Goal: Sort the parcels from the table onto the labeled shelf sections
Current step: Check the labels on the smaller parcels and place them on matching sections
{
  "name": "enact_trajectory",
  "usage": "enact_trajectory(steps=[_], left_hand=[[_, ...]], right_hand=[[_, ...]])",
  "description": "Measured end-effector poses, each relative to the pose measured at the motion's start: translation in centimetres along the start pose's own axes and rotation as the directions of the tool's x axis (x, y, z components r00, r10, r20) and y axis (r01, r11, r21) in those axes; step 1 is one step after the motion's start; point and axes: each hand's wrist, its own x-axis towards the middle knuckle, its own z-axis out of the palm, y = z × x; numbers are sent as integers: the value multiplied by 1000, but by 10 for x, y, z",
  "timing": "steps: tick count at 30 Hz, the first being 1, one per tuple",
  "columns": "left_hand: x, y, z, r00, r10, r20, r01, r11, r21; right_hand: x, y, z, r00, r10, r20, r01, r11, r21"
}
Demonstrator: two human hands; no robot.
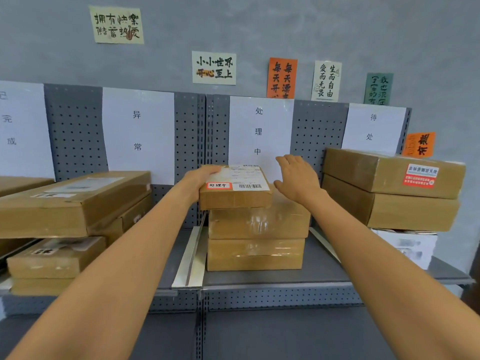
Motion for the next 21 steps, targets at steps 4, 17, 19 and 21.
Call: enact_trajectory(steps=[4,17,19,21], left_hand=[[26,0,6,1000,-5,9,5,999,32],[99,-4,9,994,-84,64,78,993,84],[105,-3,12,993,-92,70,86,993,83],[113,-3,15,993,-98,62,93,992,84]], right_hand=[[17,3,10,1000,16,-3,-16,1000,8],[71,2,49,998,11,58,-11,1000,5],[77,3,53,998,13,69,-14,1000,11],[84,5,54,997,14,76,-15,1000,16]])
